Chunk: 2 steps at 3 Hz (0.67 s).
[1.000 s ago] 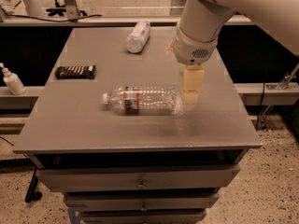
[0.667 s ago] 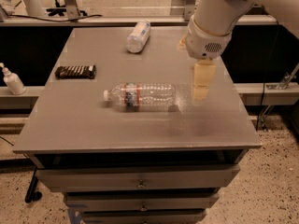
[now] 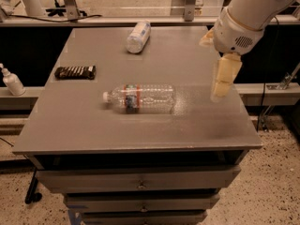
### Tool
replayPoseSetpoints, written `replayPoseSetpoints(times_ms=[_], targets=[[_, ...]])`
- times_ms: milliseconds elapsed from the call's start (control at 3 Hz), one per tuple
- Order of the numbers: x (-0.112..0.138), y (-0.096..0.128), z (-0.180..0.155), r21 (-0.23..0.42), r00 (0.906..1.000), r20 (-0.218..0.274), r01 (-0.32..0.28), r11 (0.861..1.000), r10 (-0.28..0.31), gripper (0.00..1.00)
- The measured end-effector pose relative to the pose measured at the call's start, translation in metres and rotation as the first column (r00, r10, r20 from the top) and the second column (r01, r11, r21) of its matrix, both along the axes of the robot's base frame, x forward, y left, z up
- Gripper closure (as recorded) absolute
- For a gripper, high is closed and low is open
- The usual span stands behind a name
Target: Knock water bottle over
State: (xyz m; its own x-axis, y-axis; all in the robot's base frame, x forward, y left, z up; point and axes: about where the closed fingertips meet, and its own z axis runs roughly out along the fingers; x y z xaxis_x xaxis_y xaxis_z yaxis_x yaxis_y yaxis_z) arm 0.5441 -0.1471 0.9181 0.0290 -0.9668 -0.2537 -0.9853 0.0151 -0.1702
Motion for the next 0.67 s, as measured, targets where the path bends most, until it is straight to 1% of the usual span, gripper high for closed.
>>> replayPoseSetpoints(times_ms=[333,667], targets=[[-0.008,-0.027,0.015,0.109,0.9989,0.017,0.043,0.993,-0.045,0.00],[-0.021,-0.050,0.030,0.255,0.9967,0.016,0.073,0.964,-0.080,0.00]])
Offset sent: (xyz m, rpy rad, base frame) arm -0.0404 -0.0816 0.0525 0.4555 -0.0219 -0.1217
